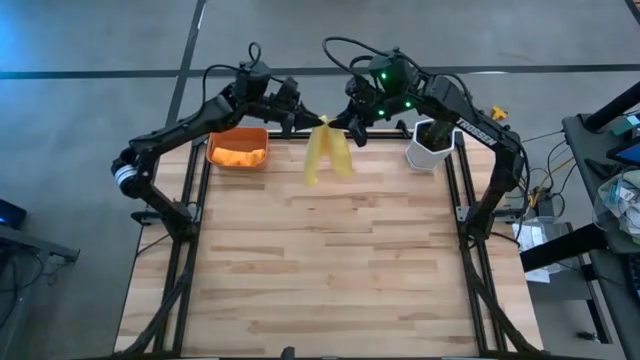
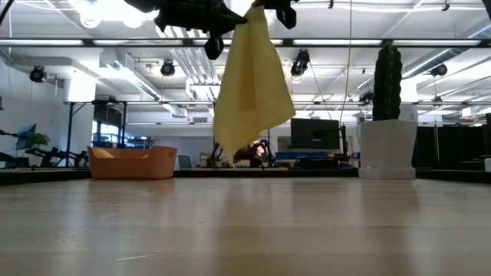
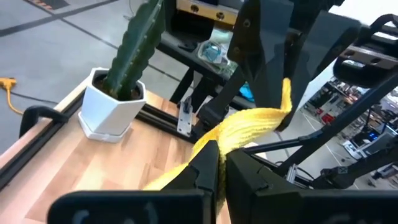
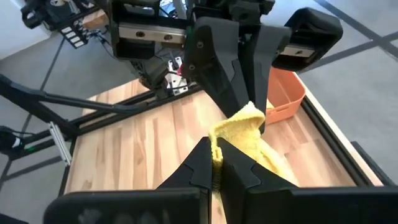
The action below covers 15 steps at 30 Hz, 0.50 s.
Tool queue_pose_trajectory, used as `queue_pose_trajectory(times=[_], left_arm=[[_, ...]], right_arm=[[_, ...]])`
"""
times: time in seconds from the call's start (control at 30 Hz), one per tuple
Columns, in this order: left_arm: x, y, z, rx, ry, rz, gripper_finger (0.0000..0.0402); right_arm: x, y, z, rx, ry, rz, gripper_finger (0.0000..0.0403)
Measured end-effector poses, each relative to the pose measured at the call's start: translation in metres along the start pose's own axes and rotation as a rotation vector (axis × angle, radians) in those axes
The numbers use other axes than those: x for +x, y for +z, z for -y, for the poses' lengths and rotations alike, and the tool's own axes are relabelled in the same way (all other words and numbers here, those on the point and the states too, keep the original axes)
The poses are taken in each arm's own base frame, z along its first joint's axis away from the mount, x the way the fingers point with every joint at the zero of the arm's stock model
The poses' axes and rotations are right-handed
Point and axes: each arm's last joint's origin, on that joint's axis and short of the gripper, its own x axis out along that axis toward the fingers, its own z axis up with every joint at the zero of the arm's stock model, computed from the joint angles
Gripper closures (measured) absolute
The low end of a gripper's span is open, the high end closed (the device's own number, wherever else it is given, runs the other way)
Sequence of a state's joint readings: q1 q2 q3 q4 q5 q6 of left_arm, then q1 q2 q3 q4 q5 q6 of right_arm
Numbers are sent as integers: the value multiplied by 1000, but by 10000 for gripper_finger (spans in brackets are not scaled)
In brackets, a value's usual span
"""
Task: Roll microfiber towels into tight, uniform cylinder then place into a basket
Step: Fold the yellow towel
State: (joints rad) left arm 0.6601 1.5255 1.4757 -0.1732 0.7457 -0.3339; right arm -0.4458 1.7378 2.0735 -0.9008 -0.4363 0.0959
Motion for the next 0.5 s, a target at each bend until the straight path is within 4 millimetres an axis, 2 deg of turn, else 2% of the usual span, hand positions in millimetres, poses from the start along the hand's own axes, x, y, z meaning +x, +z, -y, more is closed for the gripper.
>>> queue_pose_trajectory(times=[0.23, 0.5], left_arm=[[-3, 2, -1, 2, 36, 16, 401], [-11, 6, -10, -4, 99, 47, 401]], right_arm=[[0, 0, -1, -24, 35, -5, 383], [2, -4, -2, 1, 52, -27, 299]])
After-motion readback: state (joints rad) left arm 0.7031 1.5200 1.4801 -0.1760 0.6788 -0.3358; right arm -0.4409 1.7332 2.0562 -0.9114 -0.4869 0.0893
